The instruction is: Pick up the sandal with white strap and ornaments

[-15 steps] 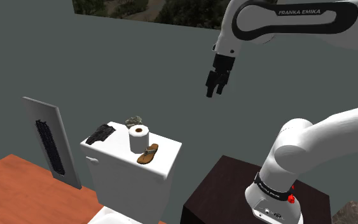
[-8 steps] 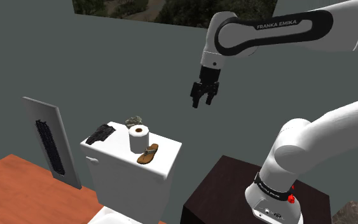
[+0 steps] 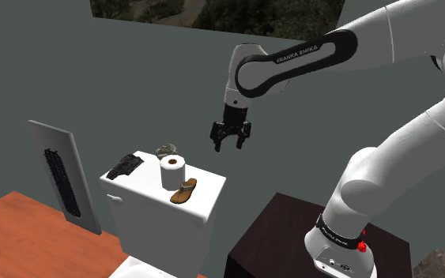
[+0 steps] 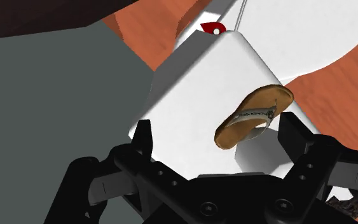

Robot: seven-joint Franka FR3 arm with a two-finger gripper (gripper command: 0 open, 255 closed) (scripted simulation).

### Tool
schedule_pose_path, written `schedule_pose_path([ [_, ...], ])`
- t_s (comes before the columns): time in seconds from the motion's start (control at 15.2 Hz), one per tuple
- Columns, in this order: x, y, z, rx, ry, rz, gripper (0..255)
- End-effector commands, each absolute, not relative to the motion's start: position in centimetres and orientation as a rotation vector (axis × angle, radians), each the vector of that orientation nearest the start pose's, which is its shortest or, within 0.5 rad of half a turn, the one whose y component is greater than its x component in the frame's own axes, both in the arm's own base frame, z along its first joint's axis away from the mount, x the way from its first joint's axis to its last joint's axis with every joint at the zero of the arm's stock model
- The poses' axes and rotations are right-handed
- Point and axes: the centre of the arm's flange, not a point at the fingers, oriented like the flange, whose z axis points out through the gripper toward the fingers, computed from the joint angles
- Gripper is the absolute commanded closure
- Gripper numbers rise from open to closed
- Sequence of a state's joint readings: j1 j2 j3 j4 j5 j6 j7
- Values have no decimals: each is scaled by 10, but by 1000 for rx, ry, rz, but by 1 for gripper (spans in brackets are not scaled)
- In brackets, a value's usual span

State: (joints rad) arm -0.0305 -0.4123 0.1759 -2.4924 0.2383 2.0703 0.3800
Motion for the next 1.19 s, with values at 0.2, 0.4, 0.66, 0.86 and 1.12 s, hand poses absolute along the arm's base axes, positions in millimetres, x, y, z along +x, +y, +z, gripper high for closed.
schedule_pose_path([
  [0.2, 444, 101, 382, -2911, 754, 103, 0],
  [0.4, 467, 114, 353, -2876, 873, 124, 0],
  [0.66, 498, 129, 312, -2822, 1030, 151, 0],
  [0.86, 522, 139, 281, -2776, 1145, 171, 0],
  [1.12, 544, 145, 248, -2730, 1248, 190, 0],
])
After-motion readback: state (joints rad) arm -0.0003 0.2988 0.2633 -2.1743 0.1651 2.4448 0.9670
